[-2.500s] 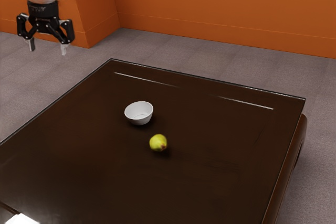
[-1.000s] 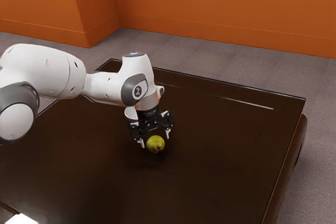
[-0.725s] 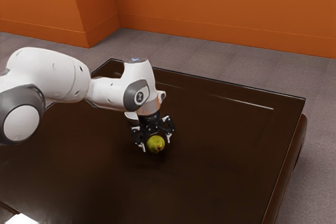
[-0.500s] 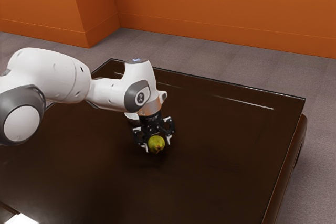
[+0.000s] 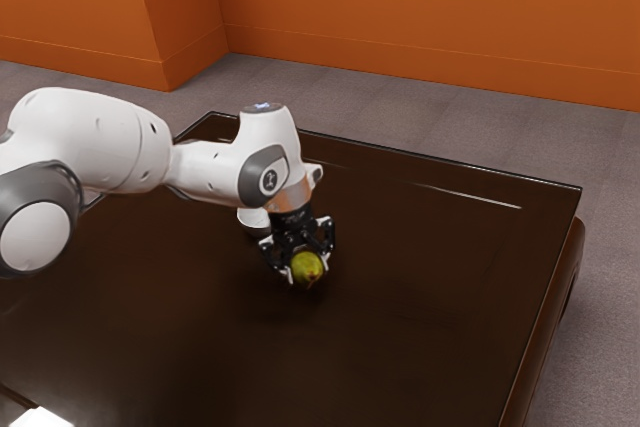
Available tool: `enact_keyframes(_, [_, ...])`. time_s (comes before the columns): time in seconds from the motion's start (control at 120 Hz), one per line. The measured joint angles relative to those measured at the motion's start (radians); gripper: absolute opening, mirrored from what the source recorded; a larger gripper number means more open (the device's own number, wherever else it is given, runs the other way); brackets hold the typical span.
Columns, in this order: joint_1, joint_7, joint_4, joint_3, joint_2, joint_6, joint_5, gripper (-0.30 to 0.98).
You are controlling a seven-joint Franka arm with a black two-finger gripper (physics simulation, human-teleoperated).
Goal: Place the pear in the bowl.
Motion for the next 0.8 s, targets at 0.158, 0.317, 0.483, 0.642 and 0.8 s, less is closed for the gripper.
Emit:
enact_keyframes(0.158, [-0.004,-0.007,0.018,0.032,-0.041,-0.001,0.012,0.21])
enact_keyframes(0.317, [0.023,-0.012,0.103,0.080,-0.054,-0.006,0.061,0.23])
enact_keyframes(0.483, [0.132,-0.004,0.174,0.070,-0.008,-0.008,0.089,0.29])
enact_keyframes(0.642, [0.202,0.009,0.252,0.017,0.064,-0.008,0.093,0.33])
enact_keyframes(0.8, [0.211,0.025,0.275,0.012,0.086,-0.006,0.090,0.45])
